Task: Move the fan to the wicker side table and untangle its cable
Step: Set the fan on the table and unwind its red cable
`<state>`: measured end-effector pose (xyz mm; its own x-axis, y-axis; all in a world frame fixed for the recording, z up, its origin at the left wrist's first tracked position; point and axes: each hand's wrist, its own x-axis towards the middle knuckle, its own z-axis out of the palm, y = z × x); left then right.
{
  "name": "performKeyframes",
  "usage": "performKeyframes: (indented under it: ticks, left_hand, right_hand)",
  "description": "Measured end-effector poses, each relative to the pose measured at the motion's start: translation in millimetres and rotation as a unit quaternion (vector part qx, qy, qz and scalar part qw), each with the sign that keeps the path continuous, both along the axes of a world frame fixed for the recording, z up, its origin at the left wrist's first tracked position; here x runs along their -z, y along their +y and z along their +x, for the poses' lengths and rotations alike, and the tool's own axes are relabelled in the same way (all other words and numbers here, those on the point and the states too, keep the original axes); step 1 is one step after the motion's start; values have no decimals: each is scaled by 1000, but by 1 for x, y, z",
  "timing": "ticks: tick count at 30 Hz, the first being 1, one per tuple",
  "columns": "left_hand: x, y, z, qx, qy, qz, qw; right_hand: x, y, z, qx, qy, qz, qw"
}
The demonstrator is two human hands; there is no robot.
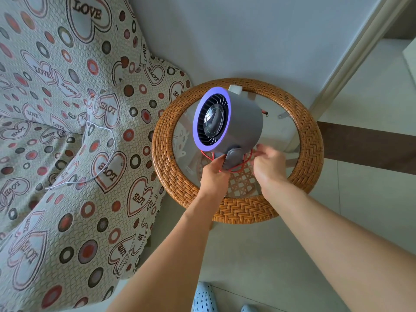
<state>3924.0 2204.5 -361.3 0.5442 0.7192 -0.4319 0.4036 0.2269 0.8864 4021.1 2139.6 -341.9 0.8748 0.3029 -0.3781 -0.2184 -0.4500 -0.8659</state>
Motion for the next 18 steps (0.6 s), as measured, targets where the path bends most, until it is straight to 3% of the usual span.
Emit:
performKeyframes:
  ticks: [18]
  left_hand:
    - [-19,40,-16,-225,-19,-47,973]
  right_hand:
    - [-13,-14,43,-5,-24,-26,999]
